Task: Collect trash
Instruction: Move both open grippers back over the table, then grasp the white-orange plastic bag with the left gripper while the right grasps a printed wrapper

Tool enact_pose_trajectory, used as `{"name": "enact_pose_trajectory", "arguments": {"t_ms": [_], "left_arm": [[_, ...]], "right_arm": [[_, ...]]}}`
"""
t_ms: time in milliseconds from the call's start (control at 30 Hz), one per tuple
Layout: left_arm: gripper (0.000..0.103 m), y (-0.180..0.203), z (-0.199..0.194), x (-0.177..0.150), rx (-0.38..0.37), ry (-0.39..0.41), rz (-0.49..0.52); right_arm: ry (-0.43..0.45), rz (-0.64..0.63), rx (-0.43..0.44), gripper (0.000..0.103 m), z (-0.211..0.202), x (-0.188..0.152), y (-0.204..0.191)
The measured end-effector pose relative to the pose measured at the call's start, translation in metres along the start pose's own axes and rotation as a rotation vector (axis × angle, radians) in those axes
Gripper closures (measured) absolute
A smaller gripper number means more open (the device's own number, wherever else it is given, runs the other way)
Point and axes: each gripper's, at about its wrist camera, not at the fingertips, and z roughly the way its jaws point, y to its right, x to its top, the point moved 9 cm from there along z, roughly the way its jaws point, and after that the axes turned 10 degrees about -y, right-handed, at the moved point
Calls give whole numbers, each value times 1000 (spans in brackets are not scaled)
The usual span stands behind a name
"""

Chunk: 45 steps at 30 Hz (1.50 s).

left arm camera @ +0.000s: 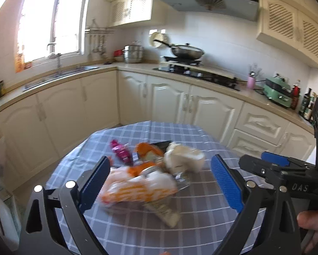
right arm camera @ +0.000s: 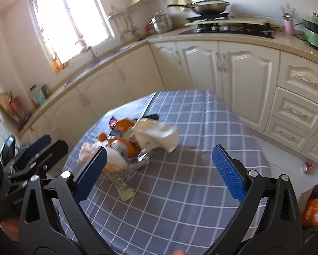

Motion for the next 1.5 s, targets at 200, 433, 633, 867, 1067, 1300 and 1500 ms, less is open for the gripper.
{"name": "enact_pose_trajectory", "arguments": {"t_ms": [200, 433, 633, 867, 1067, 1300, 1500], "left_arm": [[10, -43, 13, -22, 96, -47, -20], [10, -85, 32, -49, 155, -114, -39], [10, -82, 45, -52, 158, -144, 23], [10, -56, 71, -47, 164, -187, 259], [10, -24, 98, -47, 148, -219, 488], [10, 18, 121, -69, 86, -240, 724], [59, 40, 138, -90, -2, -328, 762]], "right_arm": [[-141, -131, 17, 6, 53, -32, -40], [-287, -249, 29, 13, 107, -63, -69], [-367, -276, 38, 69, 141, -78, -72], [-349, -237, 58, 81, 123, -72, -46], [-339, -182, 50, 81, 109, -70, -19], [-344, -132, 64, 81, 96, -75, 1], [-325, -102, 79, 81, 83, -75, 7]]}}
